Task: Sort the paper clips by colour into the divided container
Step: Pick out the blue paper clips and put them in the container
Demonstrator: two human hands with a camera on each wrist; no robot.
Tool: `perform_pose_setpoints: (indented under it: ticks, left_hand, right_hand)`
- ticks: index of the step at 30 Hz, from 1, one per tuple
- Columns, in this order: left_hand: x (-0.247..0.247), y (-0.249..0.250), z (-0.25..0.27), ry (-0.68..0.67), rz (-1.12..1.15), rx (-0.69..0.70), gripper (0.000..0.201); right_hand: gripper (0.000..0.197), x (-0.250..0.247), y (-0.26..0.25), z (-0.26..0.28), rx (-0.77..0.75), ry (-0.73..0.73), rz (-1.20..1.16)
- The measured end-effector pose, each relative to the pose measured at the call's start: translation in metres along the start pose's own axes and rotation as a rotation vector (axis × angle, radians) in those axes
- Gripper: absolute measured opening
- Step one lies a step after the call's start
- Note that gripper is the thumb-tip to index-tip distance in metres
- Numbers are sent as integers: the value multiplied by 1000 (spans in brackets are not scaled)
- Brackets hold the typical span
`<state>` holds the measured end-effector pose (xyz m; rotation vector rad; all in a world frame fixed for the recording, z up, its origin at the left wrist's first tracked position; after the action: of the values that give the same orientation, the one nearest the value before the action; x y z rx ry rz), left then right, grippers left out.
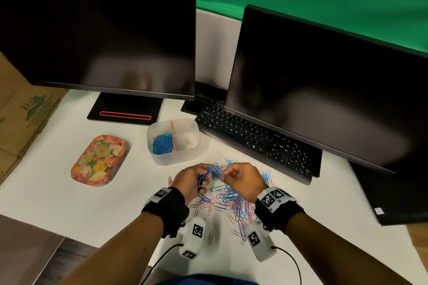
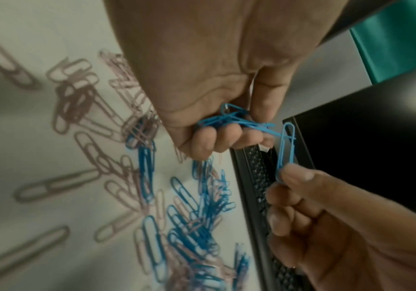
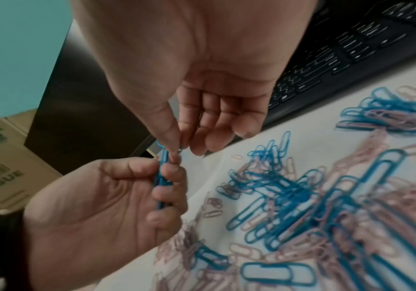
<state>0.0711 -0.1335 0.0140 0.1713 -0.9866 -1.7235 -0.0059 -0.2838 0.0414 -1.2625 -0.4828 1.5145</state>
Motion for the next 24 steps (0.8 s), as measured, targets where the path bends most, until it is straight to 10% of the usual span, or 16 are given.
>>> perform_pose_setpoints:
  ticks: [24]
  left_hand:
    - [-53, 121, 27, 326, 385, 76, 41]
  right_hand:
    - [18, -17, -6, 3, -12, 188, 124]
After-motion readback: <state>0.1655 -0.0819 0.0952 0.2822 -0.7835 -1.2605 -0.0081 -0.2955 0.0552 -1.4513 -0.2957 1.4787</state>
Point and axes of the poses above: each hand's wrist, its own z-axis away from the middle knuckle, its own x-axis out of the palm, y = z × x, the point moved 1 cm from there along -z, towards the middle knuckle, and after that the axes turned 2 degrees about -z, right-handed, at the moved point
